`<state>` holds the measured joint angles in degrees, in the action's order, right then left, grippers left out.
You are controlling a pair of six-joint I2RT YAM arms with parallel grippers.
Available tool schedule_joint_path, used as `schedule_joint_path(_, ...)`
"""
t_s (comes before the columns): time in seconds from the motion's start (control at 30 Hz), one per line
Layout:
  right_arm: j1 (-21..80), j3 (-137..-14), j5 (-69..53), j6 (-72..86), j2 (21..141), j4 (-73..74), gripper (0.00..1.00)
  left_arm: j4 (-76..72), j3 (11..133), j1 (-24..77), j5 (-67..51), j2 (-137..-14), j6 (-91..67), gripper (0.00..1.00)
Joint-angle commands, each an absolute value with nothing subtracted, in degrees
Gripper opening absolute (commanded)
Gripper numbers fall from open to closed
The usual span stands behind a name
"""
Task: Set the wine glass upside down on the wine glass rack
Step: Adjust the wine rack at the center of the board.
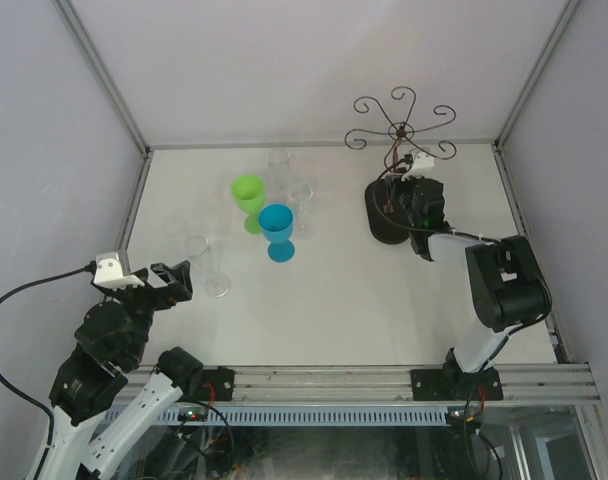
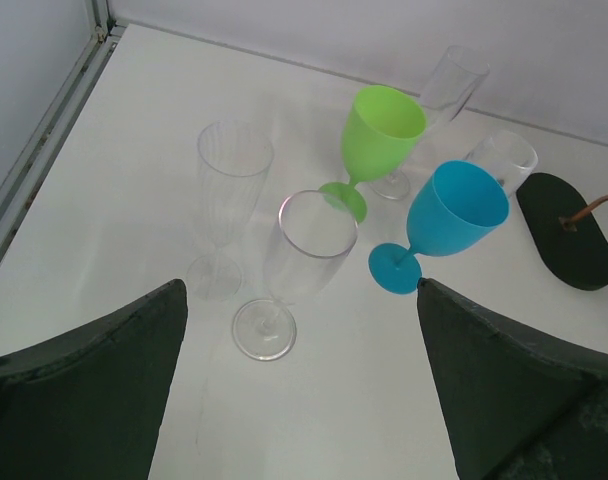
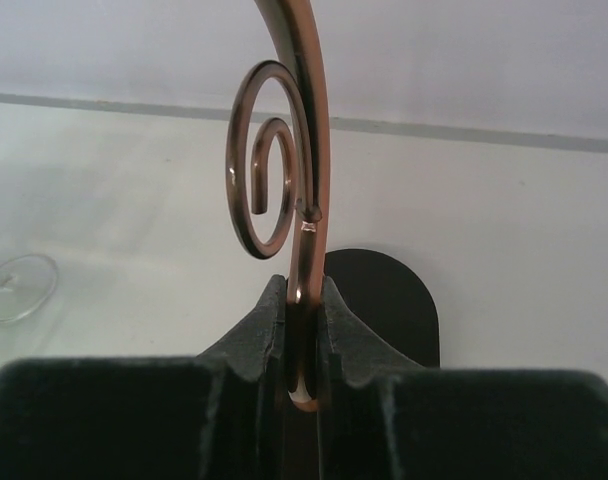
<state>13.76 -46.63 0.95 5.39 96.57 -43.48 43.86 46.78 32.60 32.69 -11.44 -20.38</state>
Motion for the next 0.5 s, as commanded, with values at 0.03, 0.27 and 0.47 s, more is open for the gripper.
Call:
schedule_joint_path(0.03, 15.7, -50.9, -11.1, 10.0, 97.7, -46.4, 0.0, 42.0, 47.3, 32.2, 33.0, -12.0, -20.5, 1.0)
schedule_joint_path(0.27, 16.4, -53.3, -18.6, 9.5, 97.8, -45.1, 0.0, 42.0, 47.3, 32.2, 32.9, -12.3, -20.5, 1.0)
schedule_joint_path(0.47, 16.5, -55.7, -21.4, 6.6, 99.9, -42.0, 0.0, 41.9, 47.3, 32.2, 32.8, -12.3, -20.5, 1.0)
